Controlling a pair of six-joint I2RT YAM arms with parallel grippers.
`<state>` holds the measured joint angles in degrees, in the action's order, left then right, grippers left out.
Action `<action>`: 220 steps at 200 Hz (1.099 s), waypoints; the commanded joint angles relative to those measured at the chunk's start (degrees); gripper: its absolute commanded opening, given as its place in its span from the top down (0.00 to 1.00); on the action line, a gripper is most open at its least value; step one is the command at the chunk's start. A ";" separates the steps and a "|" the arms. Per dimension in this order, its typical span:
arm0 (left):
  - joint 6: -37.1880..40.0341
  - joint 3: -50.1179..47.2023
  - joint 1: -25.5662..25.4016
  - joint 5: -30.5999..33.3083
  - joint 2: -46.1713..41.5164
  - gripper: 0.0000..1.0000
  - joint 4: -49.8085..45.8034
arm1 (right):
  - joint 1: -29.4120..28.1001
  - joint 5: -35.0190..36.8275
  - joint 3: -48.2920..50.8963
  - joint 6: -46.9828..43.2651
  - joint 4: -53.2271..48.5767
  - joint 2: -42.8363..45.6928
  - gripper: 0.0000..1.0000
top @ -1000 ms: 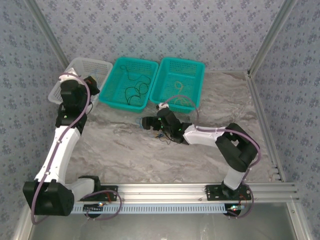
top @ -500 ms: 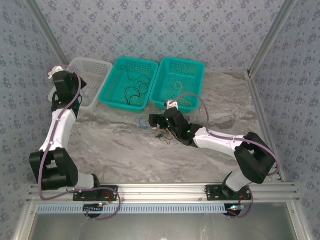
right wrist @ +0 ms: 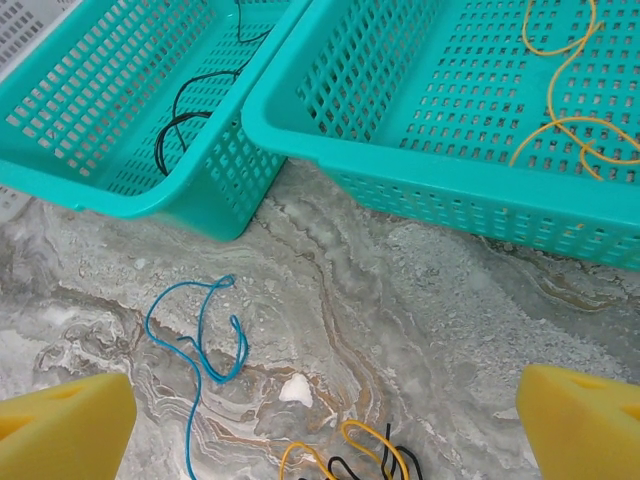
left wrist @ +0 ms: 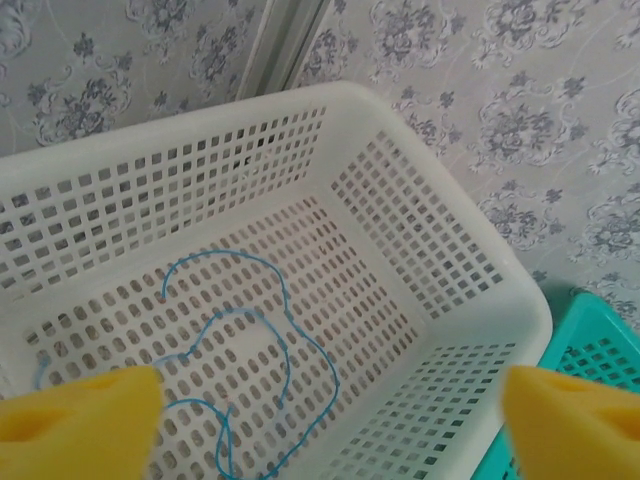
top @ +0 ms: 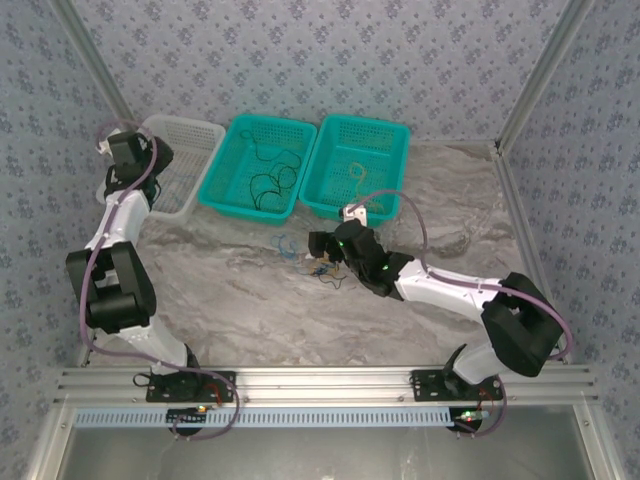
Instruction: Untangle the cables
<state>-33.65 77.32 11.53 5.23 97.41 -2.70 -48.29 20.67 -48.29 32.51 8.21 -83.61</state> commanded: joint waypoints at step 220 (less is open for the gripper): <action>2.46 -24.72 -19.01 6.32 -25.00 0.01 12.65 | 1.93 2.45 0.30 0.59 -3.18 1.33 0.00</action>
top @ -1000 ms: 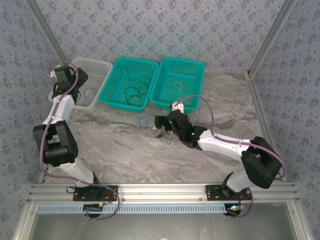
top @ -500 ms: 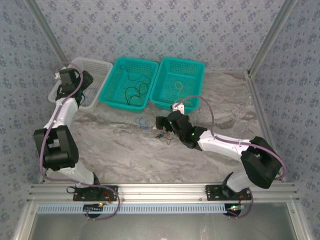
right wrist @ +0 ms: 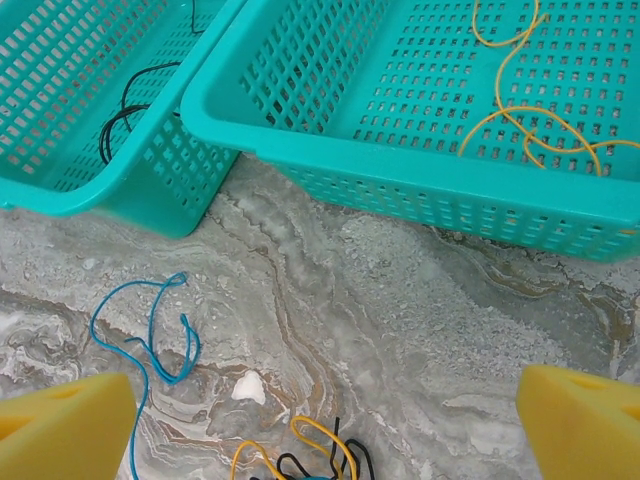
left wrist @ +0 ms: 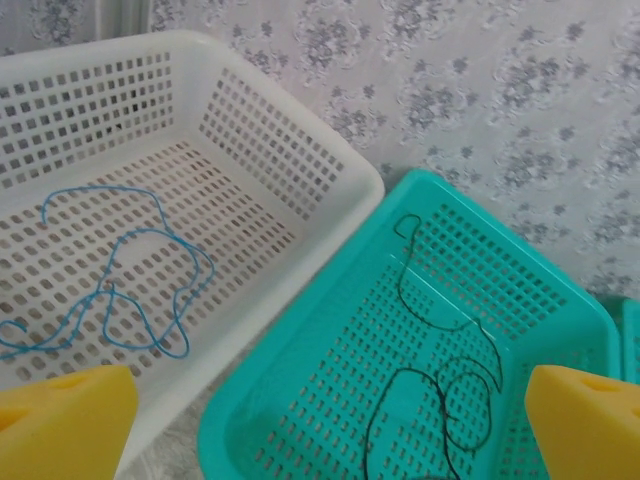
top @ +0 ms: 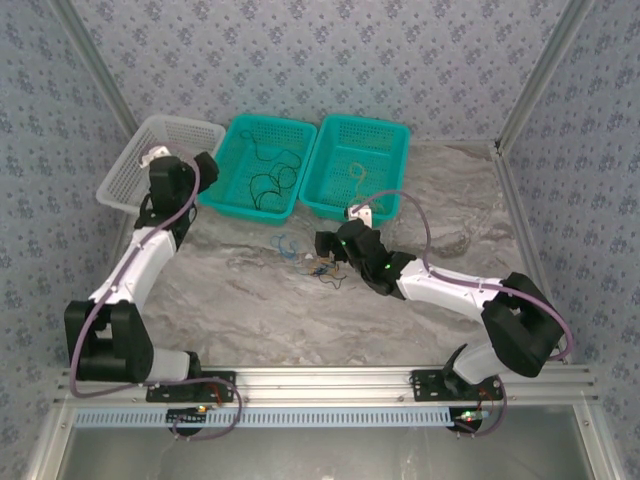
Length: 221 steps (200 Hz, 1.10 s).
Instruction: Untangle the cables
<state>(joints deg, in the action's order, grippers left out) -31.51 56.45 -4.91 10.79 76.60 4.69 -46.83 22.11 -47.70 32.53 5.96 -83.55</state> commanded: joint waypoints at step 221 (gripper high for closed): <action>-19.80 -26.02 -28.06 -3.08 -10.27 0.01 -4.05 | 2.00 -10.74 -2.11 6.32 -13.46 -1.48 0.02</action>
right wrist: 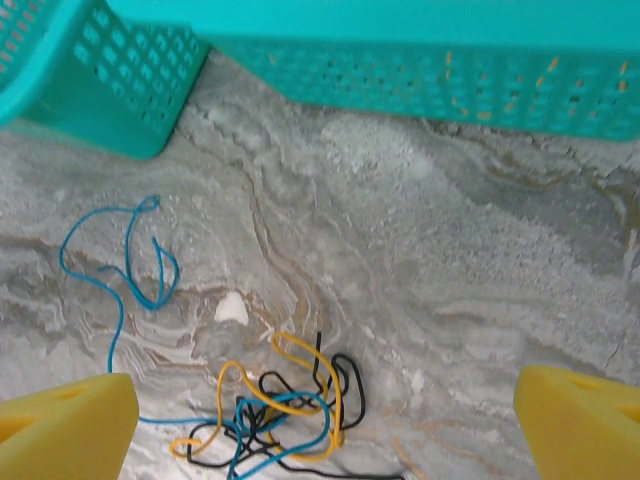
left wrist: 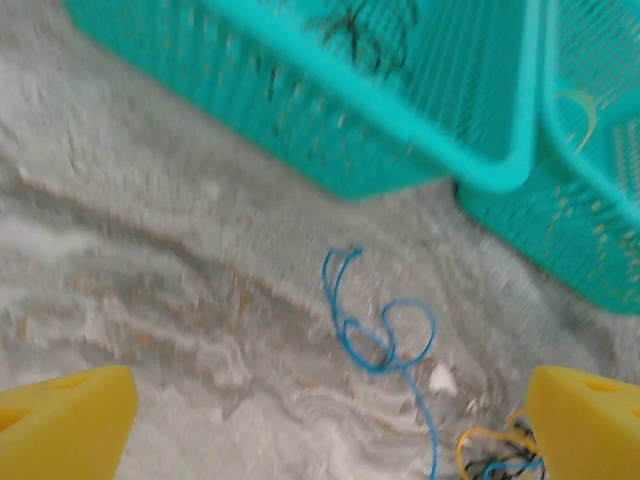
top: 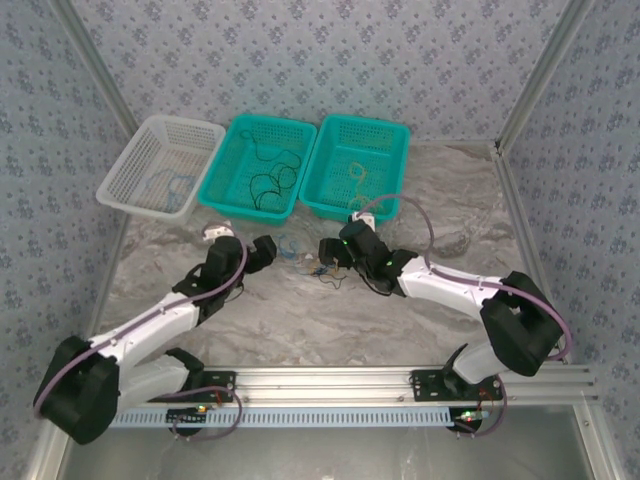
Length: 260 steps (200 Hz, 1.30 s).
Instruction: Untangle the cables
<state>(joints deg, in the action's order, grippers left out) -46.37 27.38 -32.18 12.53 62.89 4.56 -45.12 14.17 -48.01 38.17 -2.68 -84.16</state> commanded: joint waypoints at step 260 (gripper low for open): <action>-6.15 23.76 -9.59 -1.85 29.43 0.35 -19.19 | 0.17 2.28 2.31 4.88 -4.88 1.81 0.00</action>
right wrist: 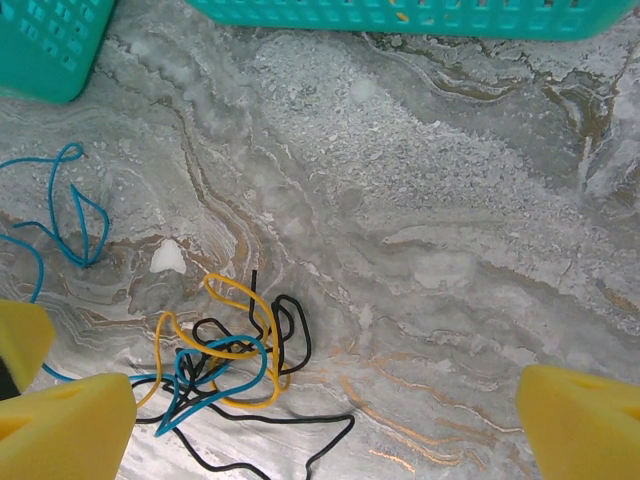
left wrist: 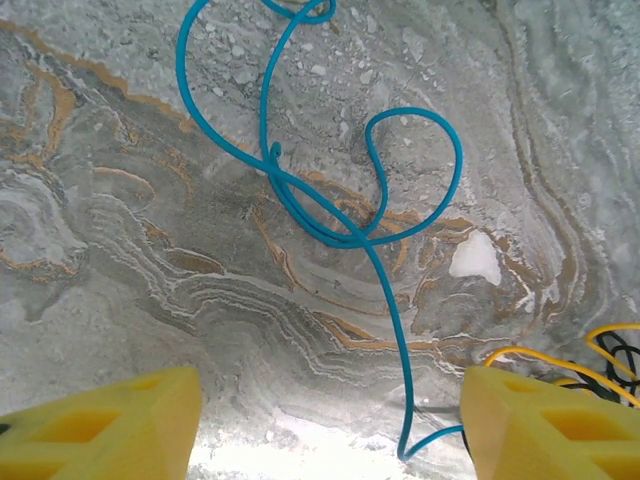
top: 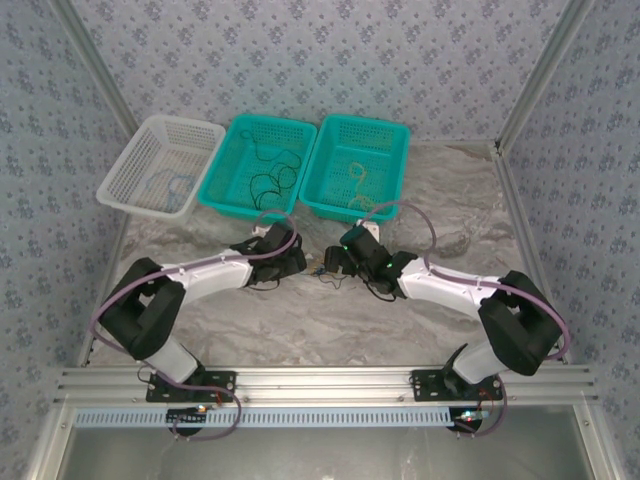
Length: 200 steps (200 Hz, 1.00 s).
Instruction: Untangle the cables
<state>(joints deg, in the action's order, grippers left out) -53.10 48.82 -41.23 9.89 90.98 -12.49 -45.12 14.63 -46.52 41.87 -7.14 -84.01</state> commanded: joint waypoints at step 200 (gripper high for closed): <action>7.06 3.74 -0.73 -0.85 -6.59 1.00 -0.45 | 0.47 -11.10 3.57 -6.79 15.93 2.72 0.02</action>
<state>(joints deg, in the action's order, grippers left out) -47.72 52.80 -41.67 11.09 87.57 -15.57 -45.12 7.18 -41.60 36.16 5.19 -79.35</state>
